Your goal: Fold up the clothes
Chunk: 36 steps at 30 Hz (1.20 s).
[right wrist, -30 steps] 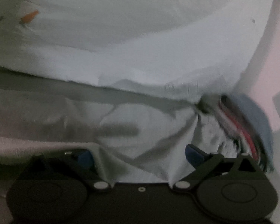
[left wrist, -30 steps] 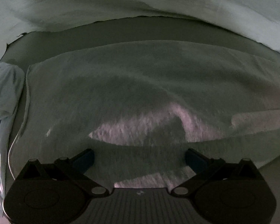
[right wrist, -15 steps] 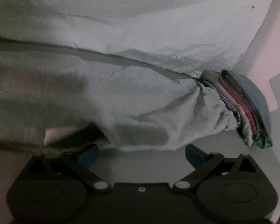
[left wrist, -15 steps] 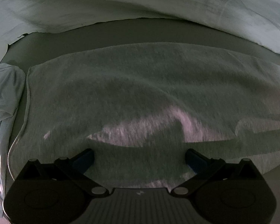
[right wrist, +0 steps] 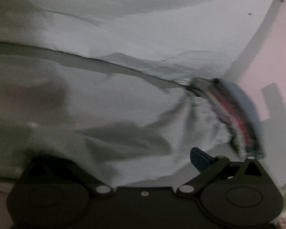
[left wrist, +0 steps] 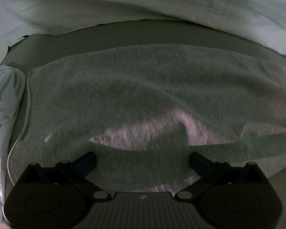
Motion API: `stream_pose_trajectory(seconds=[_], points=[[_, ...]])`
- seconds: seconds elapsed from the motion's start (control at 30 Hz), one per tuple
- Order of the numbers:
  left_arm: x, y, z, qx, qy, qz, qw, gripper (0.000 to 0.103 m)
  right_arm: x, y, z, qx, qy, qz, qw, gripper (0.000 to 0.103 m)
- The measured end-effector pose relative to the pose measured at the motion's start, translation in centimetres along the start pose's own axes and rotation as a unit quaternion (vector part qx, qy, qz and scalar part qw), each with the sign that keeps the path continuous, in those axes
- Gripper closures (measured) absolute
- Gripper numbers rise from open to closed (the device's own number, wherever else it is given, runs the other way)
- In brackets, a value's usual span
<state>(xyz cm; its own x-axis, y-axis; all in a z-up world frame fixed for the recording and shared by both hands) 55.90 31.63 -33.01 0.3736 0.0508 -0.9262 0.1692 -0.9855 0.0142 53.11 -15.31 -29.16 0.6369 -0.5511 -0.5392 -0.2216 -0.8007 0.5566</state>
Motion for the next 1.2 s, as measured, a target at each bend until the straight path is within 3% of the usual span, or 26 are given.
stream_pose_trajectory(seconds=[0.07,0.3,0.43,0.83,0.93,1.07,1.2], points=[[0.1,0.0,-0.2,0.000,-0.001,0.000,1.0000,0.000,0.2,0.8,0.4,0.000,-0.008,0.025,1.000,0.001],[0.3,0.1,-0.5,0.000,0.002,0.001,1.0000,0.000,-2.9,2.9,2.4,0.001,0.010,0.037,0.999,0.001],[0.3,0.1,-0.6,0.001,0.005,0.001,1.0000,0.000,-2.1,3.0,4.2,-0.004,-0.030,0.021,0.999,0.001],[0.7,0.1,-0.1,0.006,0.042,0.001,0.9991,0.000,-3.5,4.3,6.5,0.009,-0.049,-0.018,0.999,0.001],[0.7,0.1,0.0,0.006,0.050,0.002,0.9987,0.000,-4.0,5.5,7.6,0.040,-0.065,-0.039,0.996,0.001],[0.9,0.1,-0.5,-0.006,0.036,-0.003,0.9993,0.000,-3.2,8.8,8.7,0.145,-0.087,-0.092,0.981,0.002],[0.6,0.3,-0.7,-0.042,0.022,-0.016,0.9988,0.000,0.5,13.8,9.0,0.290,-0.095,-0.157,0.939,0.007]])
Point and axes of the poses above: each gripper's, at about its wrist camera, not at the fingertips, and x roughly the way its jaws point, y to its right, z to its underside, the point moved 7 cm from there along x, roughly the way its jaws point, and after that the axes turned 3 degrees about -x, right-handed, at the moved point
